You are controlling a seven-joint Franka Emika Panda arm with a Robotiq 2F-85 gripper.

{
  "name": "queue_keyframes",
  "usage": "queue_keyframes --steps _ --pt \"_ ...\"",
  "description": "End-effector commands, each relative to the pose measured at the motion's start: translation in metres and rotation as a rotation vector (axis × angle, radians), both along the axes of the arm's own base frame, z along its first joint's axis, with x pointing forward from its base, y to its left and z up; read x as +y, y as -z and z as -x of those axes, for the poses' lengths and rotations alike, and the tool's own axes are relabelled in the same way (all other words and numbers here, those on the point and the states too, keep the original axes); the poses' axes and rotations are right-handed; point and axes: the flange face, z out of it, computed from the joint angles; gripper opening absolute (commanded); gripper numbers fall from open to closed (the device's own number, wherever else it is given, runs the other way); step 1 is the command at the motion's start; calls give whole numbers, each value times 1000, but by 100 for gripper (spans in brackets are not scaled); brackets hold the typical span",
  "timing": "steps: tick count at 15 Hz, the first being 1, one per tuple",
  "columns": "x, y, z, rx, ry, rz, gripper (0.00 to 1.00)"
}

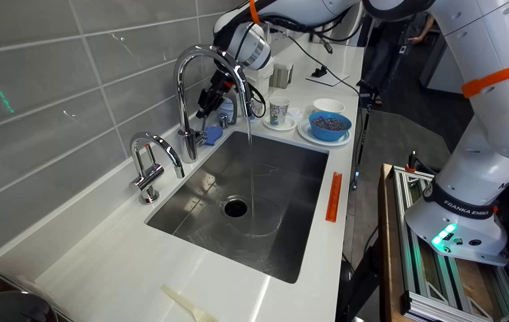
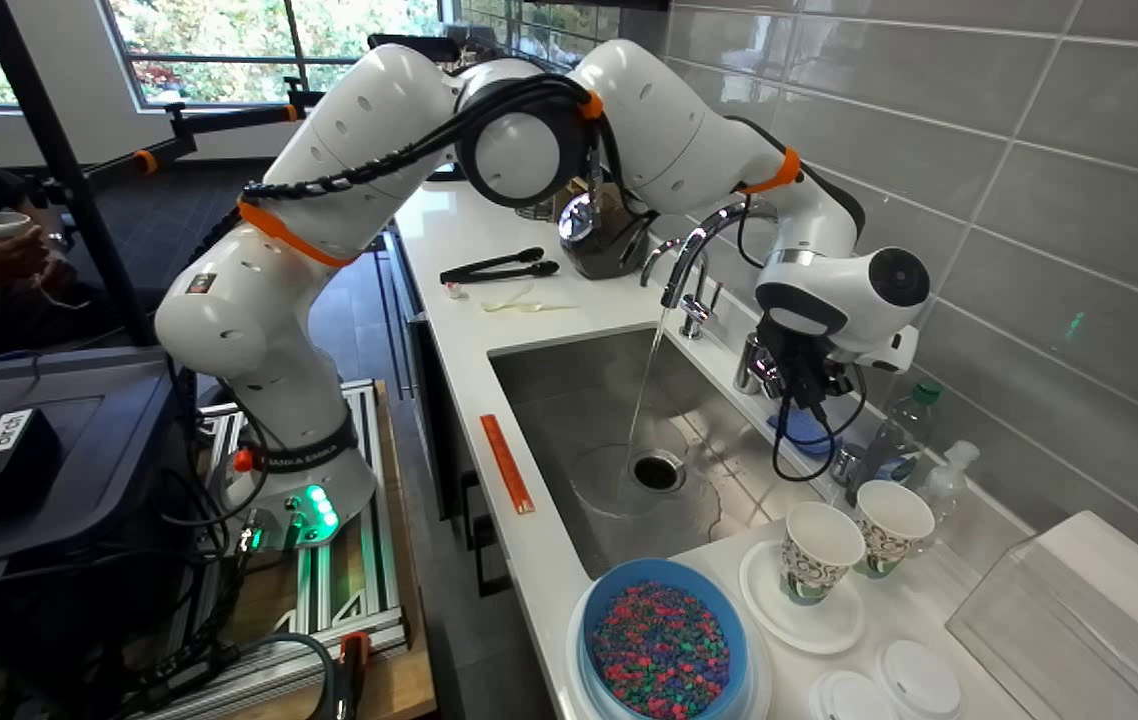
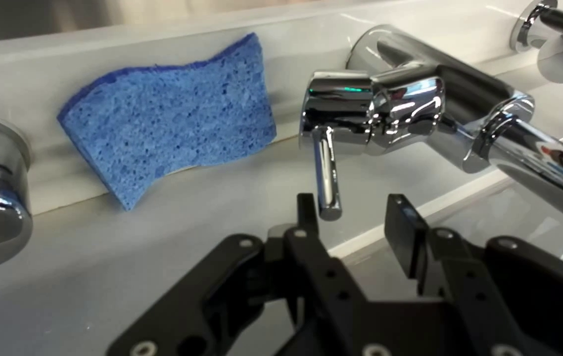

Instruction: Close the tap

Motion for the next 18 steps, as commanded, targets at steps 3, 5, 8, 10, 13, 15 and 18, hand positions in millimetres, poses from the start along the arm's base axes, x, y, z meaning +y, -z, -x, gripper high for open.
queue_keyframes --steps 3,5,8,10,13,15,18 --pt "-4 3 -1 20 -6 24 38" --pt "-5 4 0 26 -11 33 41" --pt "-5 5 1 34 -22 47 40" --pt "-4 5 1 37 -31 52 16" --pt "-2 5 1 41 -43 61 5" --pt "0 1 2 45 -47 59 8" --pt "2 0 5 51 -55 64 6"
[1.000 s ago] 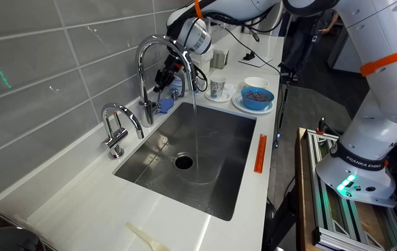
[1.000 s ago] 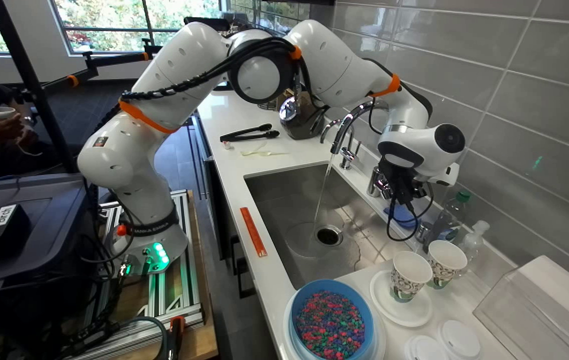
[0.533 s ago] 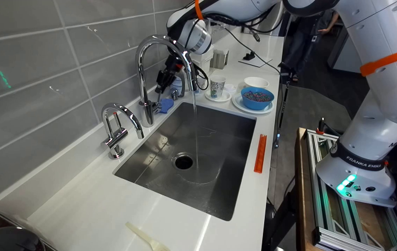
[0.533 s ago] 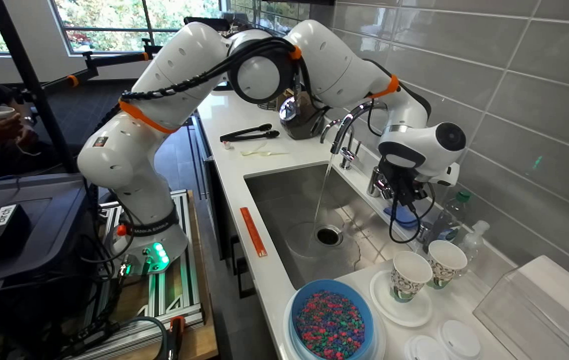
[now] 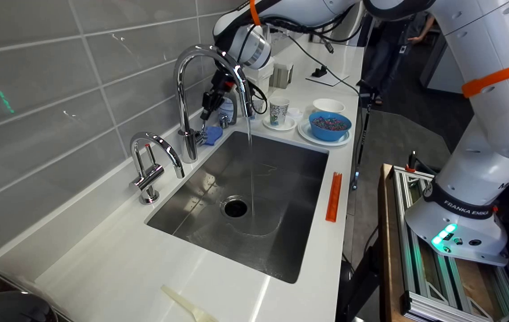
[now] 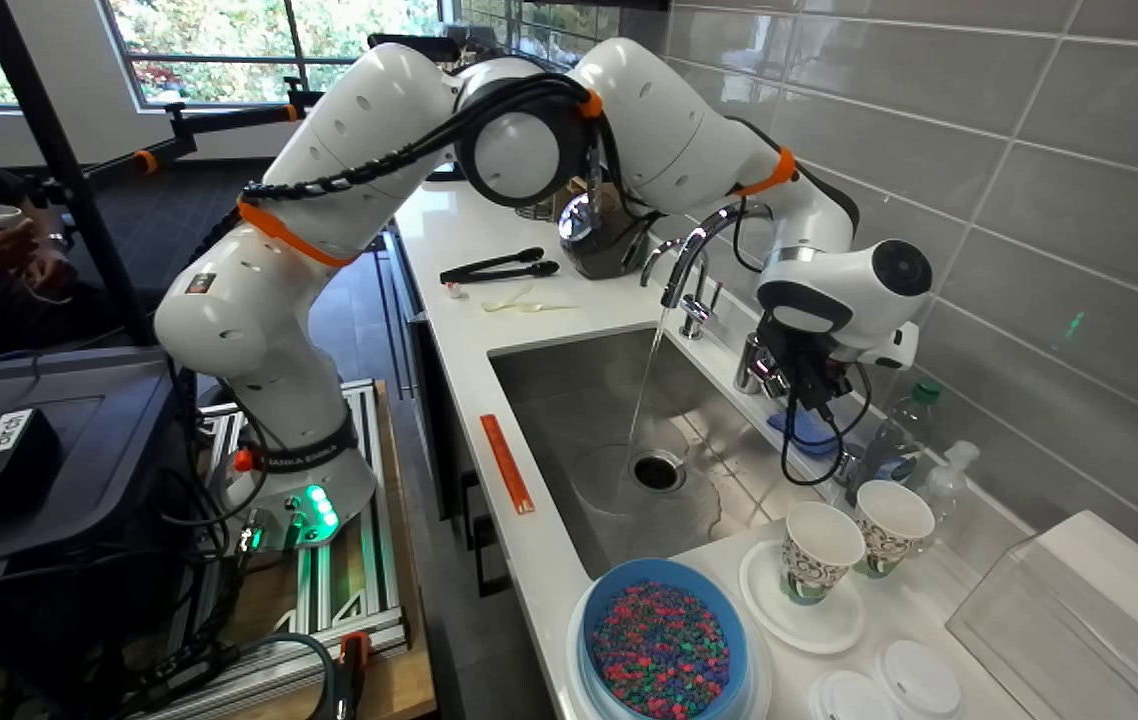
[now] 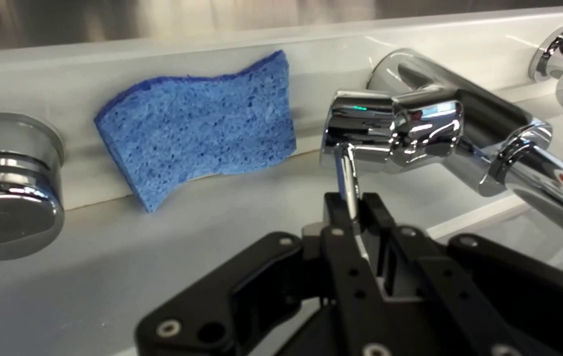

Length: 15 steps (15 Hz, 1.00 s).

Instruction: Close the tap

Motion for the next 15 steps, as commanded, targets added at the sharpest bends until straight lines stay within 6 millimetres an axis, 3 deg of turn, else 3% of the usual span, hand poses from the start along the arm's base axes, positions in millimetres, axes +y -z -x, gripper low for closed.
queue_keyframes --steps 1,15 --pt "5 1 5 33 -19 1 4" --pt "26 -21 15 45 -88 65 3"
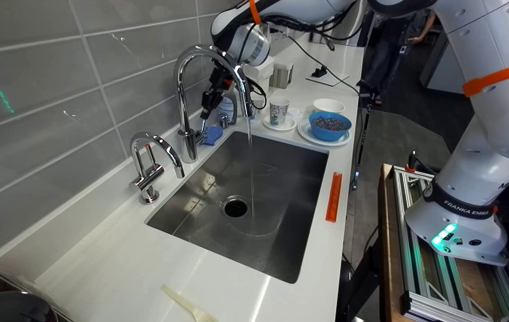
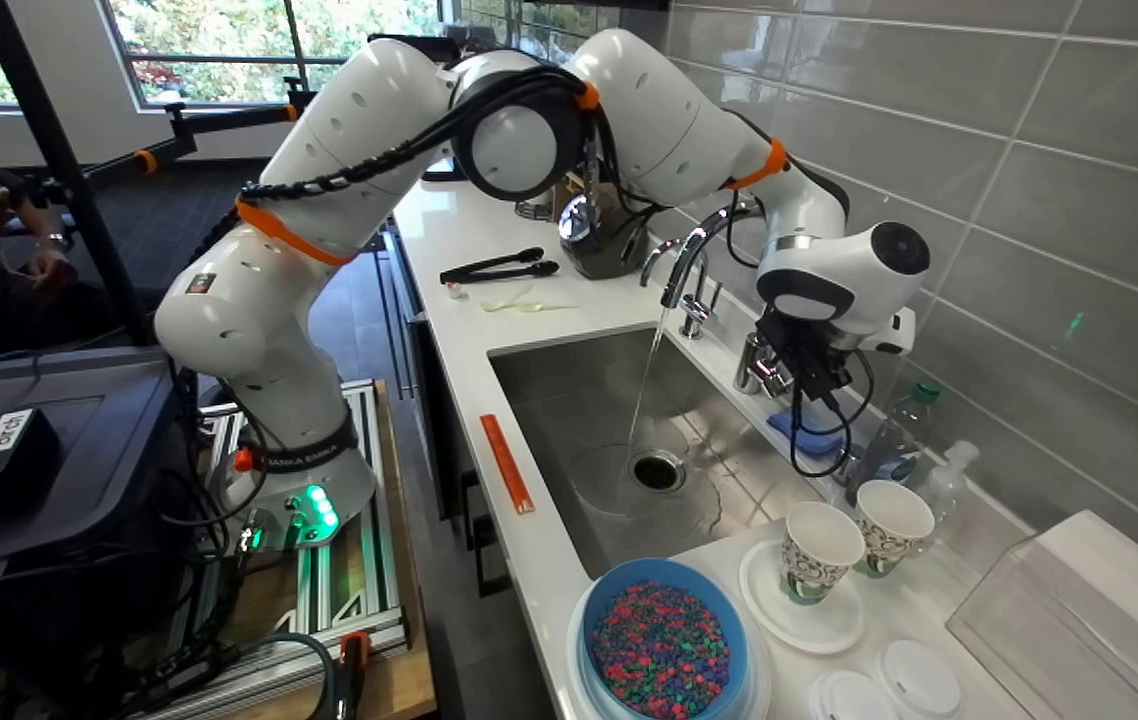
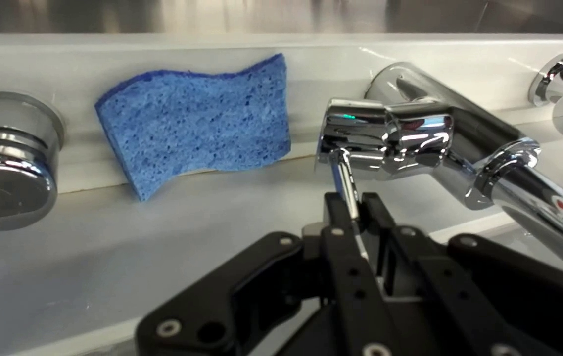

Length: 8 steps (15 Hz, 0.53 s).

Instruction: Close the tap

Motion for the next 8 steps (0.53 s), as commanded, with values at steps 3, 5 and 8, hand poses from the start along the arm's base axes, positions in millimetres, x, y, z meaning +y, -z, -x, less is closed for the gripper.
queue_keyframes --steps 3,5,8 --pt "21 -18 20 32 -46 31 3" --pt "26 -23 22 24 -55 43 3" --pt "33 -27 24 16 -64 64 3"
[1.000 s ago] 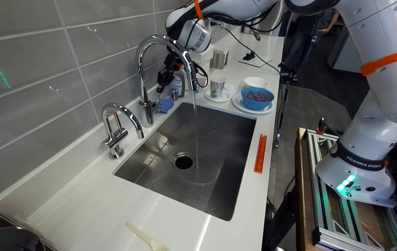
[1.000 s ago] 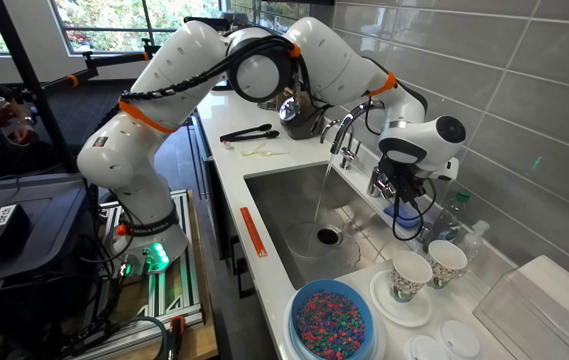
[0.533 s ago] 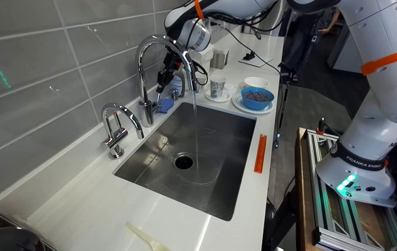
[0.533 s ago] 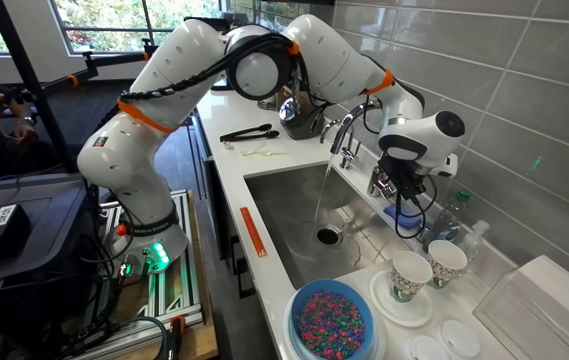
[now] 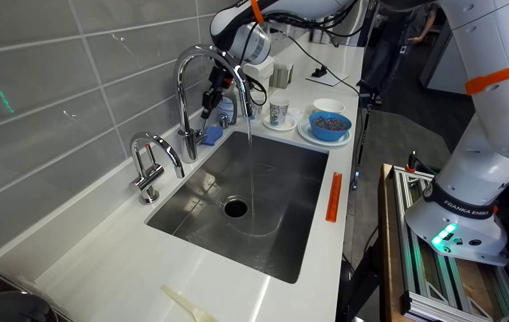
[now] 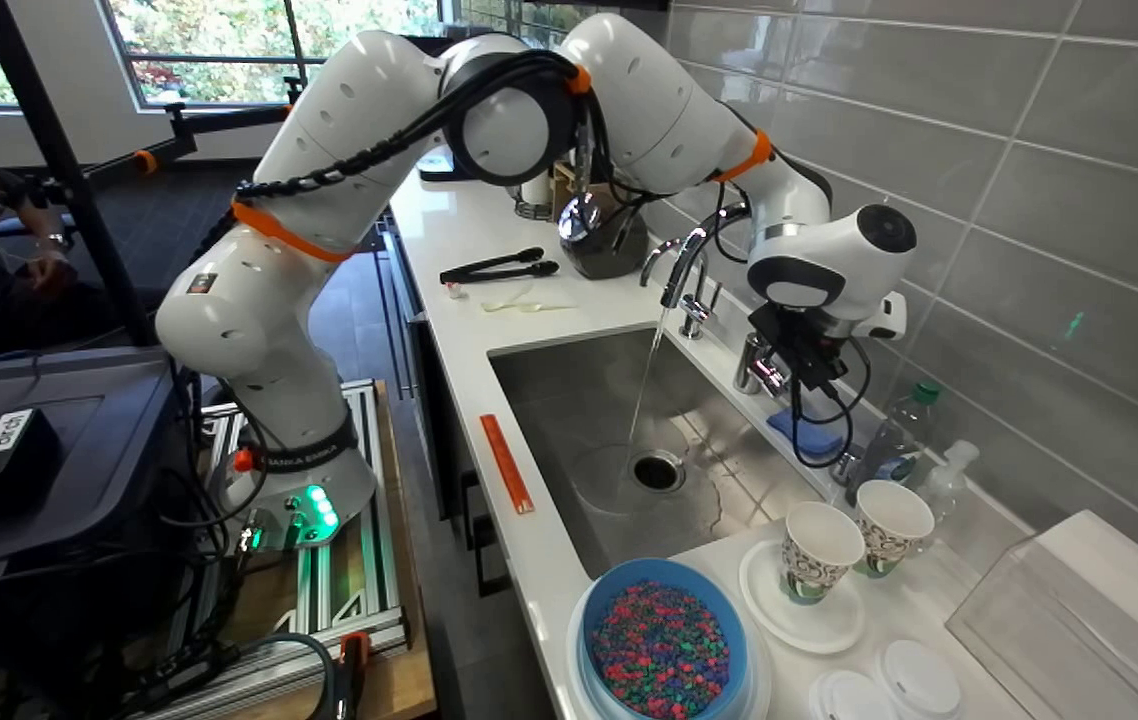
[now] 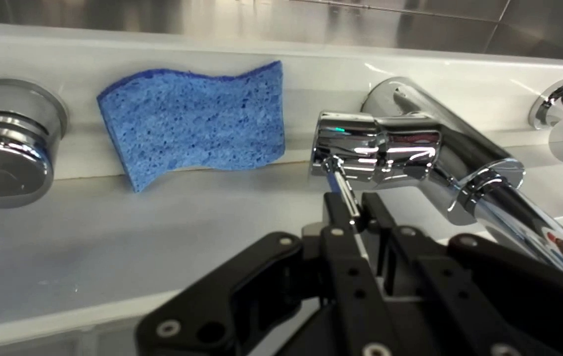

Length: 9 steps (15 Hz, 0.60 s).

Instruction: Close the tap

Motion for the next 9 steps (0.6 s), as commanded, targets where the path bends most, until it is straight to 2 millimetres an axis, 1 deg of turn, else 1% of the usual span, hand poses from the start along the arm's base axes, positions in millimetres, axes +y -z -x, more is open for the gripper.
queue_keyframes --steps 1,9 --pt "22 -18 19 23 -23 5 3" --pt "43 -35 30 -20 -47 46 3"
